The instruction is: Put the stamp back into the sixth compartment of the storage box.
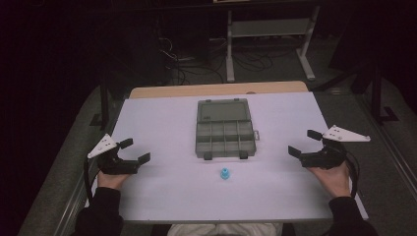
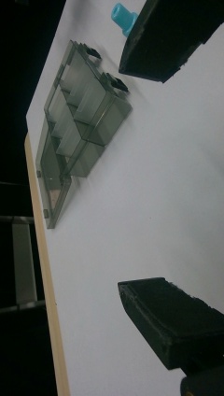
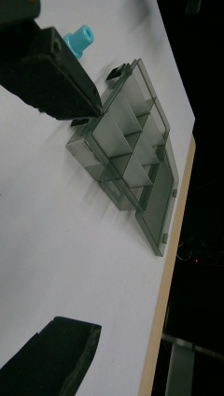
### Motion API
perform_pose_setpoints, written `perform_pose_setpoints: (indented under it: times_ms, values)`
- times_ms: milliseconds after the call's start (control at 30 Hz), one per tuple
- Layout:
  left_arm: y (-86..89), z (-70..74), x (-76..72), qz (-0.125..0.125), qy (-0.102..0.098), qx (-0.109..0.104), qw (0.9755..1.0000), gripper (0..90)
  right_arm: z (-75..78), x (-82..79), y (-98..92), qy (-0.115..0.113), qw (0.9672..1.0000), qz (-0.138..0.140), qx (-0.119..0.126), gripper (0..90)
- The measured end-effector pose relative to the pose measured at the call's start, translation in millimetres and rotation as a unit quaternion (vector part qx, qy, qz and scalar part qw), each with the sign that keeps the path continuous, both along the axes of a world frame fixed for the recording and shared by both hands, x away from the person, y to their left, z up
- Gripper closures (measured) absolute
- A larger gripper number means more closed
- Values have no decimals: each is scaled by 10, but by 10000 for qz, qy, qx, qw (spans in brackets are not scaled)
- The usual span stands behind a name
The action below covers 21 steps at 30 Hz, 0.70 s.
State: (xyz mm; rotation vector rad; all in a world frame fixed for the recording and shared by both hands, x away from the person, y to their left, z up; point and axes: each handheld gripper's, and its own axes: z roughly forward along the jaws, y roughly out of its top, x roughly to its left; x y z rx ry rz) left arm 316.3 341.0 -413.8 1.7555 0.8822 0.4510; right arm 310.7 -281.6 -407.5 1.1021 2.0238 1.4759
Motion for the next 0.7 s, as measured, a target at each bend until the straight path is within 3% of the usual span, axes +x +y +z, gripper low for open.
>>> perform_pose_setpoints:
  times_ms: [700]
  values:
    - [-40,0,-10,-65,41,21,10000,0,-17,-4,10,22,9998,59,-213,0]
